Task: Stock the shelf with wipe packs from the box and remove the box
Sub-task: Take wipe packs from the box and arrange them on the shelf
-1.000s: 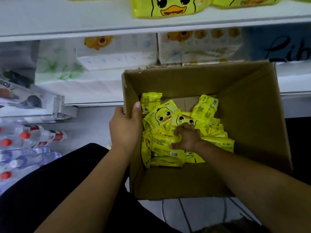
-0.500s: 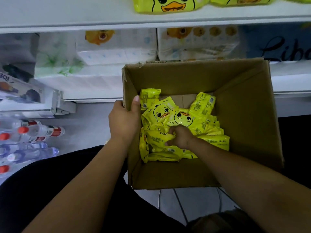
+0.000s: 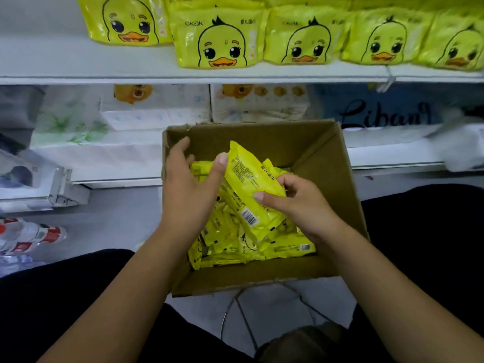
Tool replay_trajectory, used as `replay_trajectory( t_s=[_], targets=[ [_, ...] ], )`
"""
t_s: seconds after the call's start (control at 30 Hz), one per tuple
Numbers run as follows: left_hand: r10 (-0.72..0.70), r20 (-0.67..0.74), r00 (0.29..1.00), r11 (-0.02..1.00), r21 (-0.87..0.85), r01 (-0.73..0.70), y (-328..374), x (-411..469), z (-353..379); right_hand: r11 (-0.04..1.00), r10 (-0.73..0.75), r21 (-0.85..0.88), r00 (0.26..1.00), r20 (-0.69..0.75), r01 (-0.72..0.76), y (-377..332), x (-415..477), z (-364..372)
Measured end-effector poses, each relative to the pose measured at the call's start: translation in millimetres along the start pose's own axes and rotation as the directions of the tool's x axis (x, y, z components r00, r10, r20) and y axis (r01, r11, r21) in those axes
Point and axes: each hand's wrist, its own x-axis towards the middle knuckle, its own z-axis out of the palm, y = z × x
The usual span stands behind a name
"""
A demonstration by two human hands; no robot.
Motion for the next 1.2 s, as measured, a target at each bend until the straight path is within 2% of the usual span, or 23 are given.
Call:
replay_trajectory(
  t_s=[0.03,0.07,0.1,0.13,0.27,0.33,0.4,0.53,0.6,0.7,0.77,0.87,0.93,1.07,1.2],
  targets=[
    [-0.153,0.151,0.976,0.959,-0.214,0.184,10.5,-7.5,3.9,0.999,0.000,0.049,1.000,-0.010,0.000,-7.5,-5.9,0.8],
    [-0.244,0.330,0.912,0.860,-0.361,0.361,15.4,-12.6,7.4,0.996,-0.001,0.089,1.000,-0.011,0.002,-13.5,-10.5,1.1],
    [-0.257,0.466,0.847,0.775,-0.424,0.468,19.1,-16.7,9.8,0.993,-0.003,0.122,1.000,-0.009,0.004,-18.3,-13.9,2.3],
    [-0.230,0.535,0.813,0.729,-0.459,0.509,21.4,-19.3,10.7,0.989,-0.005,0.145,1.000,-0.001,0.005,-23.8,-17.7,4.1],
    [-0.184,0.549,0.816,0.638,-0.564,0.524,27.5,-13.2,8.6,0.976,-0.034,0.215,0.999,-0.031,0.040,-39.1,-25.9,7.8],
    [-0.143,0.604,0.784,0.591,-0.583,0.557,34.8,-10.8,8.8,0.960,-0.030,0.277,0.997,-0.068,0.048,-45.7,-27.2,6.8],
    [-0.126,0.625,0.770,0.604,-0.568,0.559,42.0,-10.5,11.2,0.951,-0.022,0.306,0.995,-0.093,0.049,-53.4,-28.6,7.1],
    [-0.172,0.556,0.813,0.703,-0.509,0.497,45.7,-11.2,9.8,0.933,-0.001,0.354,0.986,-0.166,0.060,-61.4,-30.0,15.4],
    [-0.215,0.504,0.836,0.778,-0.430,0.459,45.9,-7.5,6.0,0.946,-0.013,0.313,0.977,-0.211,0.080,-64.8,-28.5,20.2],
    [-0.252,0.509,0.823,0.831,-0.322,0.454,44.6,2.2,-4.7,0.950,-0.023,0.296,0.971,-0.237,0.095,-72.3,-24.6,25.2],
    [-0.253,0.448,0.858,0.872,-0.278,0.402,41.6,10.2,-15.8,0.952,-0.022,0.288,0.962,-0.271,0.102,-75.5,-22.0,26.0],
    [-0.174,0.234,0.957,0.956,-0.193,0.221,29.9,26.8,-36.9,0.967,-0.049,0.216,0.932,-0.358,0.134,-79.7,-17.9,22.4],
    [-0.094,0.138,0.986,0.983,-0.143,0.114,24.3,38.1,-50.8,0.974,-0.101,0.144,0.908,-0.408,0.173,-85.3,-15.1,21.6],
    [0.049,0.098,0.994,0.981,-0.194,-0.029,26.1,51.5,-60.7,0.964,-0.265,-0.114,0.864,-0.428,0.239,-98.8,-8.0,34.8],
    [0.164,0.062,0.985,0.966,-0.211,-0.148,36.0,48.4,-58.6,0.891,-0.425,-0.320,0.842,-0.332,0.323,-118.9,4.2,64.1]
  ],
)
